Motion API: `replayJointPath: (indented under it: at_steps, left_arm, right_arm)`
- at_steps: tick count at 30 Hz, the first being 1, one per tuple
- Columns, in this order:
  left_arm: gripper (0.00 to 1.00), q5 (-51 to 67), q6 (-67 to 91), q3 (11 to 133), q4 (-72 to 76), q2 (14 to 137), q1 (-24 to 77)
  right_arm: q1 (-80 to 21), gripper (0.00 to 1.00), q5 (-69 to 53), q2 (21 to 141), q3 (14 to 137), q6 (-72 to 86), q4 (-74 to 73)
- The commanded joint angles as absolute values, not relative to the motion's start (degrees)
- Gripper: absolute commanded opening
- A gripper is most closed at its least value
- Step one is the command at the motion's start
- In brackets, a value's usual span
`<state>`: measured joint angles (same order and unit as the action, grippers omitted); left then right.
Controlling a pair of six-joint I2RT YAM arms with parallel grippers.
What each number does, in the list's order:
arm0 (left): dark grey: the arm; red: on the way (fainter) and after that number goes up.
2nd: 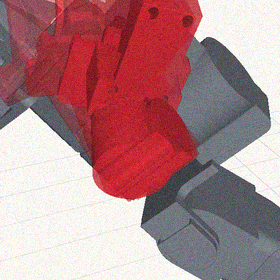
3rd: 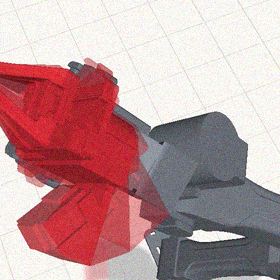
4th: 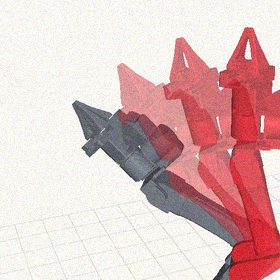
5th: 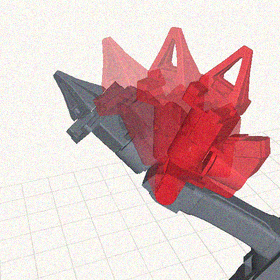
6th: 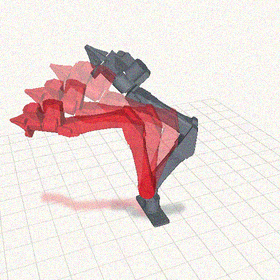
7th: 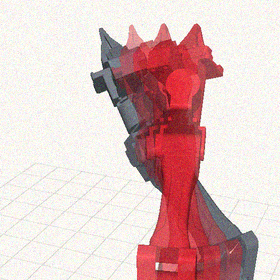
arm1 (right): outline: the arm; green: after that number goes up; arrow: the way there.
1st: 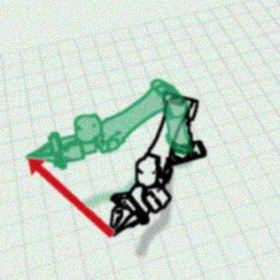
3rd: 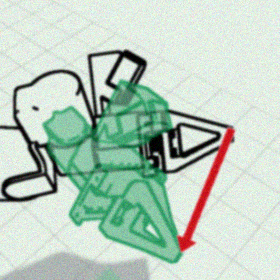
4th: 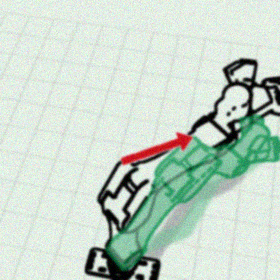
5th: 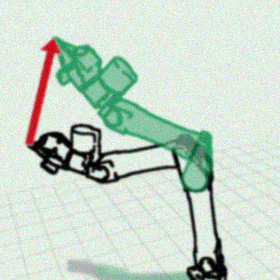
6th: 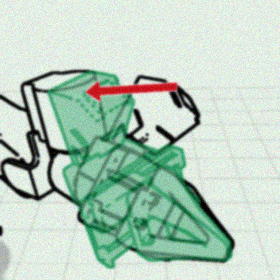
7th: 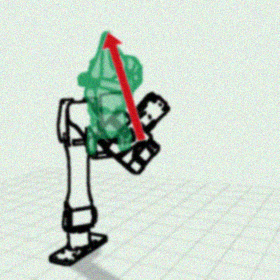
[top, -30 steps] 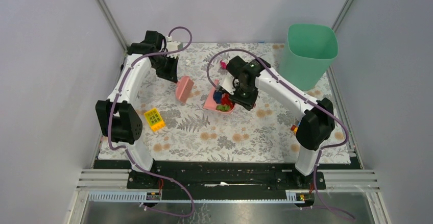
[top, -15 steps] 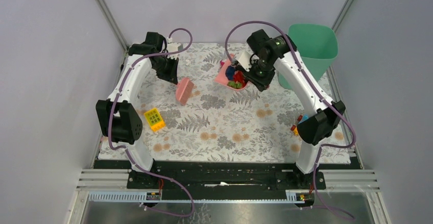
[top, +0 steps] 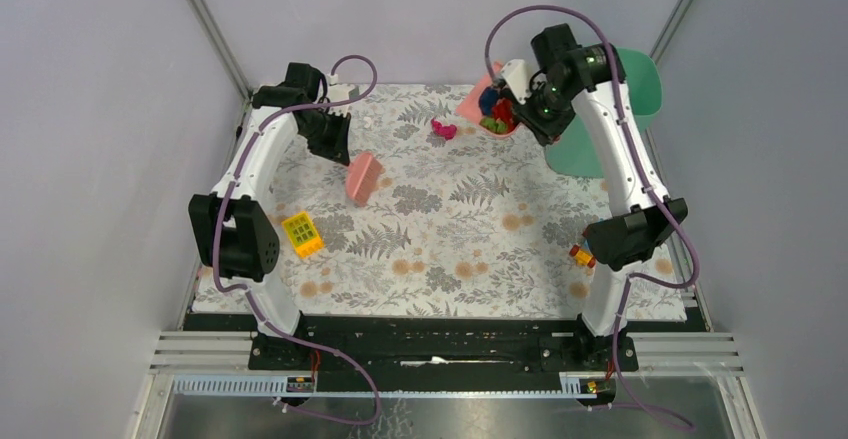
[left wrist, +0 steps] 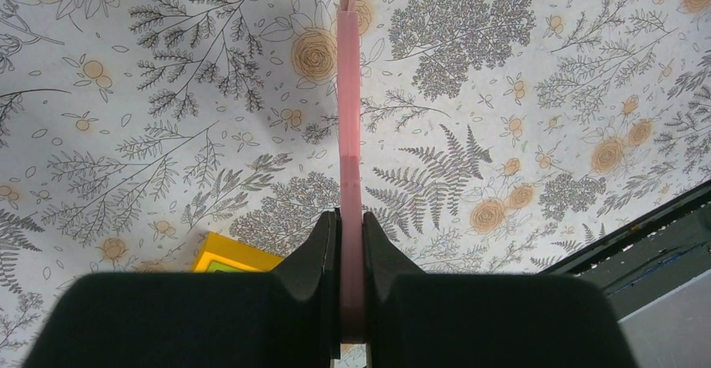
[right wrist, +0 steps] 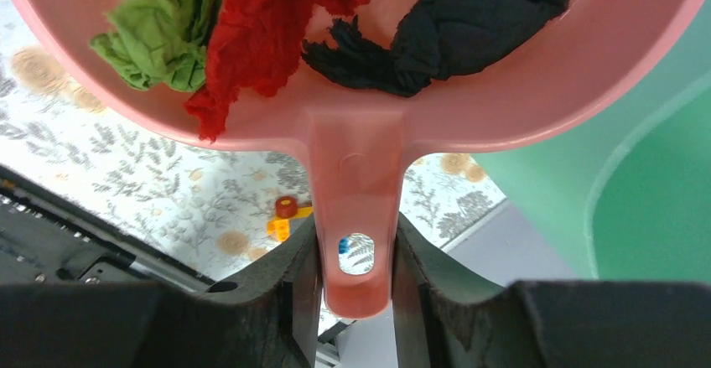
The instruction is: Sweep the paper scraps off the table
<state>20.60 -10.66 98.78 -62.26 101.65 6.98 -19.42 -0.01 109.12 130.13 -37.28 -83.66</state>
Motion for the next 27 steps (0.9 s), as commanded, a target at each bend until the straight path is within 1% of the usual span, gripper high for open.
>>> replayJointPath:
  at_steps: [1,3,7,12,27]
  left_arm:
    - [0.00,22.24,-10.33,101.06,-61.11,102.27,6.61]
    - [0.00,22.34,-10.37,101.00,-61.08,102.22,6.59]
    - [0.00,23.23,-10.33,101.16,-61.17,102.46,6.64]
    - [0.00,24.36,-10.46,101.68,-61.52,102.84,6.68]
    - [0.00,26.03,-10.71,100.99,-62.04,102.73,6.81]
  right_arm:
    - [-15.26,0.00,3.81,110.66,135.91,-37.92,-84.17]
    - [-13.41,0.00,5.90,111.14,136.85,-37.79,-83.06]
    - [-9.19,0.00,4.54,111.87,139.46,-37.38,-82.31]
    - [-5.70,0.00,5.88,111.51,140.01,-37.10,-80.64]
    - [4.65,0.00,15.61,112.27,141.81,-43.13,-72.38]
